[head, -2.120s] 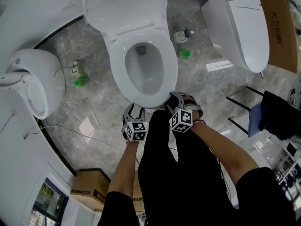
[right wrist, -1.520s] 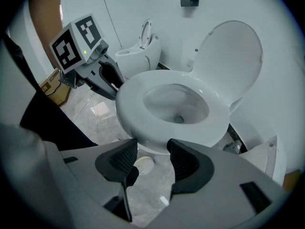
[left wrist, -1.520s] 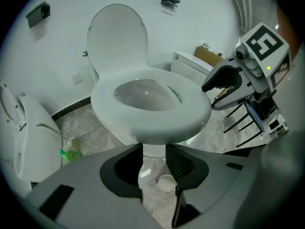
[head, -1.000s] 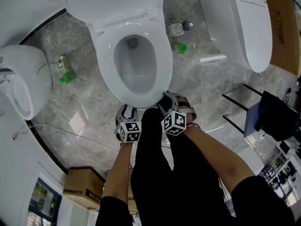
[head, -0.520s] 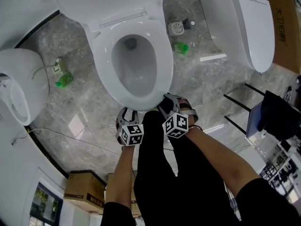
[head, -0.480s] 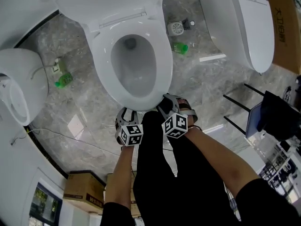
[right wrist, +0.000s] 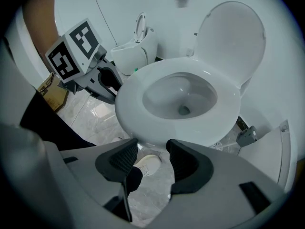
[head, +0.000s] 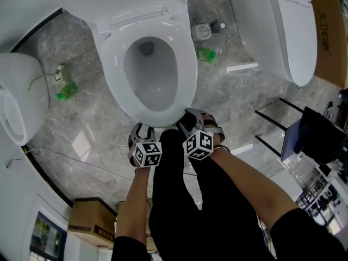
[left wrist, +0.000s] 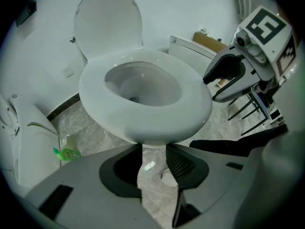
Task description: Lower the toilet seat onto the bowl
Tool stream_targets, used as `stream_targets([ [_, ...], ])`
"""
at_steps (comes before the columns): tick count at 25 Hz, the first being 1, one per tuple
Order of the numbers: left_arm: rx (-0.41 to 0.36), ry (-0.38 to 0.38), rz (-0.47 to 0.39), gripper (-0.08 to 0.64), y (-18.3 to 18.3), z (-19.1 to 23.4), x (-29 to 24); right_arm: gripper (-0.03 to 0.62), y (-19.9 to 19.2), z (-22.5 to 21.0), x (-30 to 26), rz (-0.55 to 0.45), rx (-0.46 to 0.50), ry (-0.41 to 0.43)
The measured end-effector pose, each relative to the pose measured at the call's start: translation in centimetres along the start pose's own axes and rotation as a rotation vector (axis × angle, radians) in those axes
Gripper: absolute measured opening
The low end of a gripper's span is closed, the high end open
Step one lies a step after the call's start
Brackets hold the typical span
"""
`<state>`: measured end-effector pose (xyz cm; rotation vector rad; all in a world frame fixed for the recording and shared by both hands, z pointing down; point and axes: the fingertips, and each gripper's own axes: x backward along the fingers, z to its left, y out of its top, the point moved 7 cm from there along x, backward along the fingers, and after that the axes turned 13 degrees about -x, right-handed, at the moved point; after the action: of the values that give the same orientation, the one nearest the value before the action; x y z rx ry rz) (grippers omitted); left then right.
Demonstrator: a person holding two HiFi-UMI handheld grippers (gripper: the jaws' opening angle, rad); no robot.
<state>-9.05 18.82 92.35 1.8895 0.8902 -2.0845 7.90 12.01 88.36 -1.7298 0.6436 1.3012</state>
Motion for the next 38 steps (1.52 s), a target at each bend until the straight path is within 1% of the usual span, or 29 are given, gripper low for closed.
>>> stream_targets([
  [3,0.020,-0.011,0.015,0.161,-0.3,0.0,-0.5,0.222,-0.2,0.1,-0.5,0.001,-0.013,0.004],
  [13,0.016,-0.022,0.047,0.167,-0.4,0.0,-2.0,0.222,-0.6,-0.2,-1.6,-0.010,-0.041,0.002],
  [16,-0.002,-0.011,0.027,0.172,-0.5,0.0,-2.1,0.222,-0.7,-0.2,-1.9,-0.023,-0.045,0.000],
  [18,0.000,-0.007,0.015,0.173,-0.8,-0.1,-2.1,0.222,-0.9,0.0,-2.0,-0.036,-0.047,-0.002],
  [23,0.033,-0.006,0.000,0.208,-1.0,0.3,-2.1,0.222,-1.3,-0.2,-2.2,-0.062,-0.033,-0.005],
  [28,0.058,-0.028,0.013,0.237,-1.0,0.5,-1.9,0.222,-1.4,-0.3,-1.9,-0.054,-0.028,0.040],
  [30,0.073,-0.047,0.007,0.239,-1.1,0.5,-1.6,0.222,-1.5,-0.7,-1.5,-0.051,-0.045,0.043],
  [34,0.107,-0.076,-0.014,0.254,-1.4,0.2,-0.3,0.222,-1.9,-1.9,-0.5,-0.040,-0.083,0.030],
  [38,0.121,-0.070,-0.055,0.259,-0.8,0.5,2.7,0.222,-1.3,-2.6,1.8,-0.042,-0.104,0.016],
])
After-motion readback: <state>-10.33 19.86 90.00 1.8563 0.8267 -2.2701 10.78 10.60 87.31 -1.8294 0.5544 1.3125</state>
